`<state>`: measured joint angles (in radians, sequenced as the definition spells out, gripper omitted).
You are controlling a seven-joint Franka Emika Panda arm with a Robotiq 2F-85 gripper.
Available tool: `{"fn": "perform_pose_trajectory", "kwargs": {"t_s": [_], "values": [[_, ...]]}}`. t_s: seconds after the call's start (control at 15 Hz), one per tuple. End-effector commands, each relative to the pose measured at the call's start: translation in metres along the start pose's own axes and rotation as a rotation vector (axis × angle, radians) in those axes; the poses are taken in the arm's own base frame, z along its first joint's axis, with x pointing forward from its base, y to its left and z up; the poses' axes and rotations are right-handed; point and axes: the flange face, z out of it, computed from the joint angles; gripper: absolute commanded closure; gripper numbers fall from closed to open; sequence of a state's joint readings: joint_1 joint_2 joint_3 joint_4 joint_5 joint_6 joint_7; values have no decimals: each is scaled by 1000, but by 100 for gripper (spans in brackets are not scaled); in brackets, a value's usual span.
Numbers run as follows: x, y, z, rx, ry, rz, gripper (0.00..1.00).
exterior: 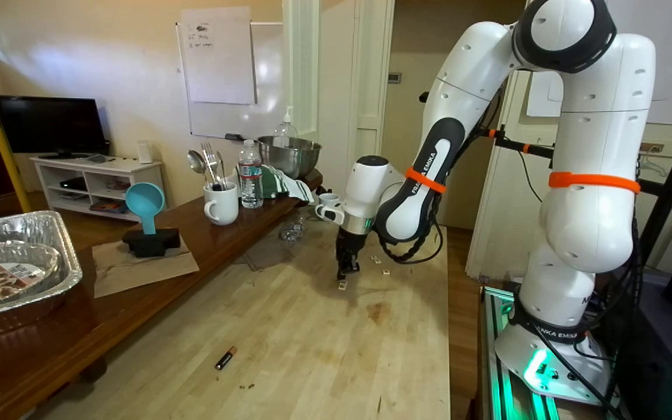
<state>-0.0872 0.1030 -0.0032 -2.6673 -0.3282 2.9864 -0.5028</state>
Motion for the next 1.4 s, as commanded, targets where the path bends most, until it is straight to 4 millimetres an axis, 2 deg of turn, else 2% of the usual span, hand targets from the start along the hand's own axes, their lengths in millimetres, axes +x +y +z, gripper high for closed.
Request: {"fn": "perform_pose_trajectory", "kwargs": {"t_s": [0.0, 0.27, 0.6, 0.87, 1.33], "values": [[-15, 4, -6, -3, -1, 107, 100], [-35, 26, -11, -29, -7, 277, 100], [-55, 52, -1, -43, -24, 442, 100], [-56, 58, 6, -46, -26, 512, 100], [-48, 68, 21, -54, -32, 581, 100]]}}
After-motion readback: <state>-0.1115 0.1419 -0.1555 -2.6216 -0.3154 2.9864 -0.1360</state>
